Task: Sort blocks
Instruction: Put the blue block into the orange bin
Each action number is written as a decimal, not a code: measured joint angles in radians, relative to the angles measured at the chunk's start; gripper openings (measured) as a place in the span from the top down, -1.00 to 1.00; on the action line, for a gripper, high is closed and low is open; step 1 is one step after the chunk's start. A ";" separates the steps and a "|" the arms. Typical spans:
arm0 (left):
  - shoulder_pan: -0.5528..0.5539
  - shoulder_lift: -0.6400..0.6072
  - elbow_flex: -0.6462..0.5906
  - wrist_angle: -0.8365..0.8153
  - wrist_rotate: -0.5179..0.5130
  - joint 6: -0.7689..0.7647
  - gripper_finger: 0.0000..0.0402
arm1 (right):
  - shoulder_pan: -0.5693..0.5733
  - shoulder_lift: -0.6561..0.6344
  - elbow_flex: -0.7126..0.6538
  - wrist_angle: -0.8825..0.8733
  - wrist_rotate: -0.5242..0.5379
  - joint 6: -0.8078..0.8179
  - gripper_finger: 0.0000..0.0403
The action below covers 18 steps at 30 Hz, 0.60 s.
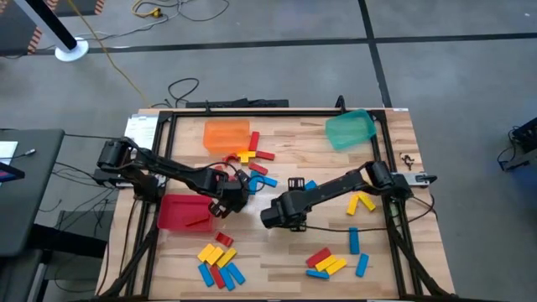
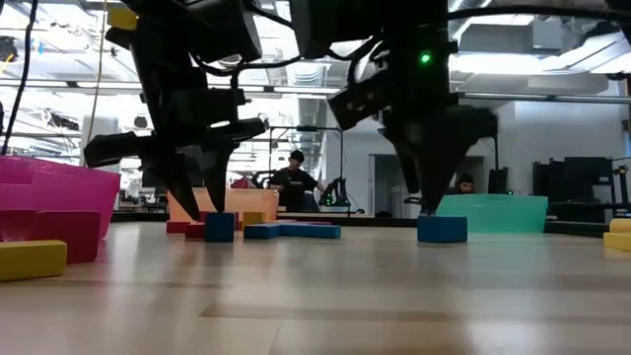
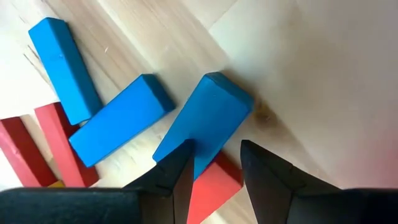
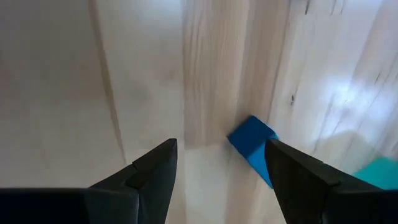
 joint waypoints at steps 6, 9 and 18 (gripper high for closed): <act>-0.038 0.000 0.000 0.003 -0.020 -0.079 0.22 | -0.012 -0.052 -0.039 0.006 -0.006 -0.171 -0.29; -0.056 0.000 0.000 0.002 -0.020 -0.119 0.09 | -0.029 -0.106 -0.113 0.053 -0.008 -0.197 -0.29; -0.096 0.000 -0.001 0.012 -0.020 -0.173 -0.12 | -0.052 -0.361 -0.440 0.354 -0.018 -0.283 -0.29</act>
